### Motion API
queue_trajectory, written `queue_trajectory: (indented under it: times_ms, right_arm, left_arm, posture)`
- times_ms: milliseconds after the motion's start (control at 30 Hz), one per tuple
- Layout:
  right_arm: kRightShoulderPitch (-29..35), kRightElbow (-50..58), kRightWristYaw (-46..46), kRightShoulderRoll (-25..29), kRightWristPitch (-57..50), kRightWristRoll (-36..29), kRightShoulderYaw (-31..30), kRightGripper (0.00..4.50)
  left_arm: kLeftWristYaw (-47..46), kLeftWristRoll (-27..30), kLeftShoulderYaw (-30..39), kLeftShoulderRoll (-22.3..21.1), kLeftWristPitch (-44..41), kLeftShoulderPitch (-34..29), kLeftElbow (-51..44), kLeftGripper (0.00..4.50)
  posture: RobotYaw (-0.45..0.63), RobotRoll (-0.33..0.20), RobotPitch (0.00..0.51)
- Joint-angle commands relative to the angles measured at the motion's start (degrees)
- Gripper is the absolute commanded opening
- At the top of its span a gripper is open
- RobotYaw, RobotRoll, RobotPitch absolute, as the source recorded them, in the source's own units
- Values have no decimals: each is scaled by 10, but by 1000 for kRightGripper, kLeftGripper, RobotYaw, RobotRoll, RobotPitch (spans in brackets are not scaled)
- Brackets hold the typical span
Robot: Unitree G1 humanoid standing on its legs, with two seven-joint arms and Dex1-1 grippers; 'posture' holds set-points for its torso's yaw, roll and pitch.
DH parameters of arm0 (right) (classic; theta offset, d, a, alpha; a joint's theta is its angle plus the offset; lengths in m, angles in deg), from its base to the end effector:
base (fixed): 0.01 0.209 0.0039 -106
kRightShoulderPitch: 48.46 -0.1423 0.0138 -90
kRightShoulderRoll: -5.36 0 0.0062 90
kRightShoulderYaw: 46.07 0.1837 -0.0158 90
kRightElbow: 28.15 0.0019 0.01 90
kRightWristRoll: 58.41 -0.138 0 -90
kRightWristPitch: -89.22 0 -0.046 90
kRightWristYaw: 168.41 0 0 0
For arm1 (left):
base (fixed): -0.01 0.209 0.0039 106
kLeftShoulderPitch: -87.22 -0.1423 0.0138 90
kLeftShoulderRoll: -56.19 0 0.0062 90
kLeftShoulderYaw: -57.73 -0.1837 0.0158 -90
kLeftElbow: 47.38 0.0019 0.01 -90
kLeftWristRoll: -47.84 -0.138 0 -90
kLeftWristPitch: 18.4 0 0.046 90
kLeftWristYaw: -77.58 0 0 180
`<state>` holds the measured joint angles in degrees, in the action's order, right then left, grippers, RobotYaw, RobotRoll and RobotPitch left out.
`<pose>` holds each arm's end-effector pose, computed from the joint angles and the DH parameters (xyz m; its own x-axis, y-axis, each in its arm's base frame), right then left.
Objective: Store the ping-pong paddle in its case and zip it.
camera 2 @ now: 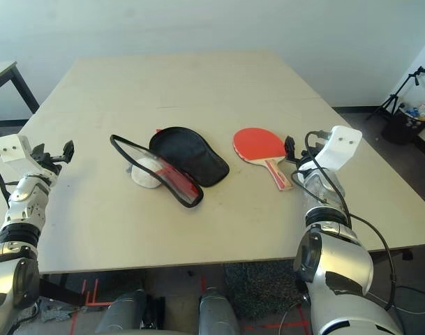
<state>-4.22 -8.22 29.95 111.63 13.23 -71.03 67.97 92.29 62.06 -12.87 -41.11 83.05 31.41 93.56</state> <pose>0.2986 -0.3234 0.1053 0.9743 -0.2250 0.0113 0.2234 0.9714 0.0803 0.2904 0.2842 0.0767 0.9890 0.1451 0.0296 -0.1430 0.9877 -0.0637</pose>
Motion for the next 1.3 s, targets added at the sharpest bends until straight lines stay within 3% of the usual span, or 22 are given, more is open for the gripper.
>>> queue_trajectory:
  times_ms: [33, 333, 667, 933, 1100, 1300]
  right_arm:
    - [-8, -8, 2, 2, -6, 6, -8, 4473]
    - [-18, -9, 1, 1, -6, 7, -9, 4473]
    - [-18, -6, 13, 3, -5, 4, -6, 4473]
    - [-24, 6, 41, 1, -23, 5, -17, 4473]
    - [-29, 40, 80, 2, -100, -6, -24, 4473]
    - [-23, 148, 79, 17, -239, 11, -64, 4473]
  left_arm:
    - [-3, 3, 4, 3, -6, -5, -3, 4500]
    - [-1, 11, 12, -20, -13, 17, -25, 4500]
    - [96, 55, -65, -49, -232, 16, -348, 4500]
    - [222, 72, -180, -62, -358, -12, -505, 4500]
    - [270, 74, -231, -53, -392, -23, -559, 4500]
    - [281, 65, -255, -37, -390, -21, -556, 4500]
  posture:
    - [-12, 0, 0]
    - [-14, 0, 0]
    - [-10, 0, 0]
    - [-16, 0, 0]
    - [-36, 0, 0]
    - [-61, 0, 0]
